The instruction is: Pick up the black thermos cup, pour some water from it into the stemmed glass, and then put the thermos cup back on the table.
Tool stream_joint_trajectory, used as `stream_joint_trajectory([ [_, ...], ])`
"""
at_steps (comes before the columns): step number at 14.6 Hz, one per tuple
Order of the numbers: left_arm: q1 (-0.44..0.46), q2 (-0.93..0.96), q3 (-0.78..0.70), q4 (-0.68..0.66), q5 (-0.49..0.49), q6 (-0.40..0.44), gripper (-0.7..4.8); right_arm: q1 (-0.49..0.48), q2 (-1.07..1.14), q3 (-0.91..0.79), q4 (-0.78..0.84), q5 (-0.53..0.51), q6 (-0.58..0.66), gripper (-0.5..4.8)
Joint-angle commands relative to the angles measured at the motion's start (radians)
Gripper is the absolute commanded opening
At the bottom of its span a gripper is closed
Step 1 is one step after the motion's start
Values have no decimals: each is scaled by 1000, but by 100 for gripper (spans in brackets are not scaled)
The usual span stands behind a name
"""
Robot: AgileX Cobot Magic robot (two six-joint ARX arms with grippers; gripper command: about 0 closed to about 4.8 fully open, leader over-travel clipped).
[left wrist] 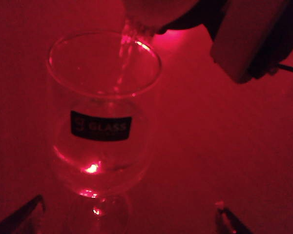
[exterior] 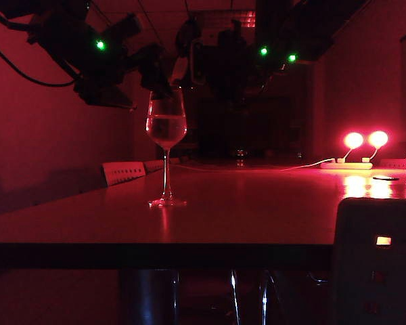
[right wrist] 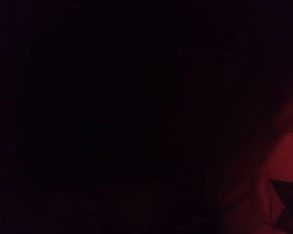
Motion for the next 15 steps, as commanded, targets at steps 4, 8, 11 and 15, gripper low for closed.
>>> stream_joint_trajectory([
  [4,0,-2,3,-8,0,5,479,-3,-24,15,77,12,-50,166],
  [8,0,-2,3,-9,1,5,479,-3,-24,15,82,11,-60,166],
  [11,0,-2,3,-16,1,4,479,-2,-24,27,92,12,-59,166],
  [15,0,-2,3,-16,1,4,479,-1,-25,42,77,9,-59,166],
])
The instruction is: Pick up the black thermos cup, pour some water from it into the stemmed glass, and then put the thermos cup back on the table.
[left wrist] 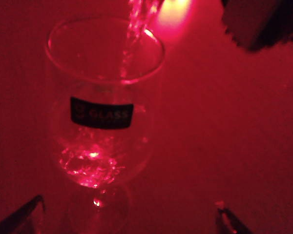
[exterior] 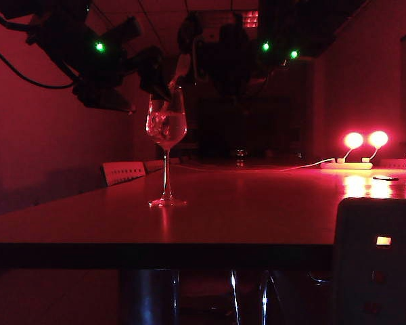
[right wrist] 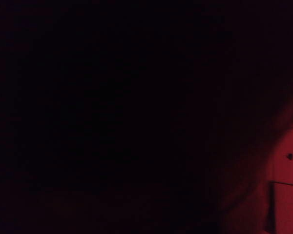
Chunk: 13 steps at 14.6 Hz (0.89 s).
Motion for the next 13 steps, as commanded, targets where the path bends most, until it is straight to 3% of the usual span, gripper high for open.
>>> stream_joint_trajectory([
  [1,-1,-2,3,11,0,4,479,3,-22,15,64,-2,0,166],
  [13,-1,-2,3,11,1,4,479,5,-23,24,63,-20,-21,166],
])
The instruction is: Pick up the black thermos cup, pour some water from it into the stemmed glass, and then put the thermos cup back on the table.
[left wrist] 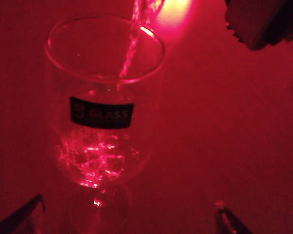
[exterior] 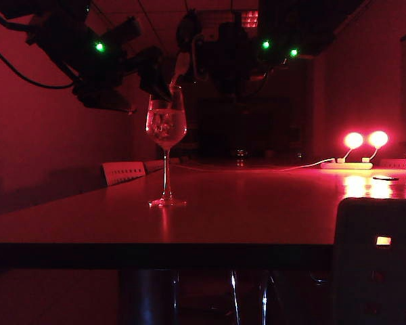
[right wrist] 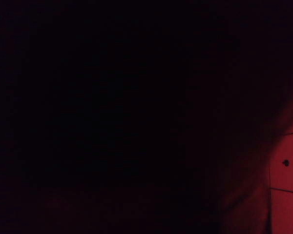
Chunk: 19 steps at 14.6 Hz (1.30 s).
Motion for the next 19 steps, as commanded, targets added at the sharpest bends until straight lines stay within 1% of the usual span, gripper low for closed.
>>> stream_joint_trajectory([
  [1,-1,-2,3,11,1,4,479,4,-21,24,65,-2,-3,166],
  [14,-1,-2,3,-11,-3,4,479,5,-21,24,57,-3,3,166],
  [16,-1,-2,3,-11,-3,4,479,5,-21,24,59,-2,77,166],
  [17,-1,-2,3,-10,-3,4,479,4,-21,24,66,3,148,166],
  [19,-1,-3,3,-10,-3,4,479,4,-21,24,85,19,359,166],
])
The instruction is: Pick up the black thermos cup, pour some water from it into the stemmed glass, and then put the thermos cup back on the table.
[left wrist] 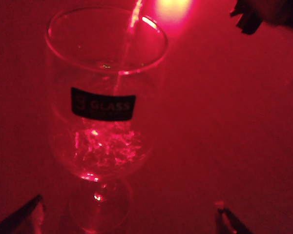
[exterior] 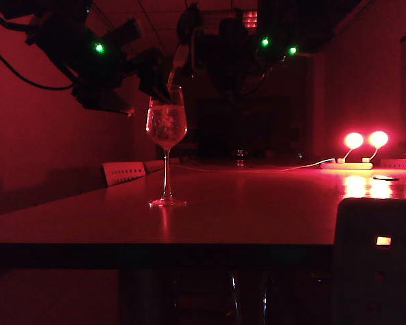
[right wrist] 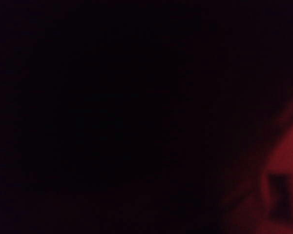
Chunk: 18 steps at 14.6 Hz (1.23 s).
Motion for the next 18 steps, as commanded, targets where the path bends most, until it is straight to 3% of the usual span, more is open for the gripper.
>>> stream_joint_trajectory([
  [1,-1,-5,3,6,0,5,479,2,-21,13,106,40,345,166],
  [4,-1,-18,3,13,-16,4,479,2,-29,13,183,75,644,166],
  [9,-1,-100,3,12,-22,3,479,2,-106,12,122,188,1014,166],
  [13,-2,-232,3,-21,-18,-36,479,2,-225,12,-45,181,1207,172],
  [18,-2,-407,3,-134,-11,-38,479,3,-463,11,-419,109,1227,181],
])
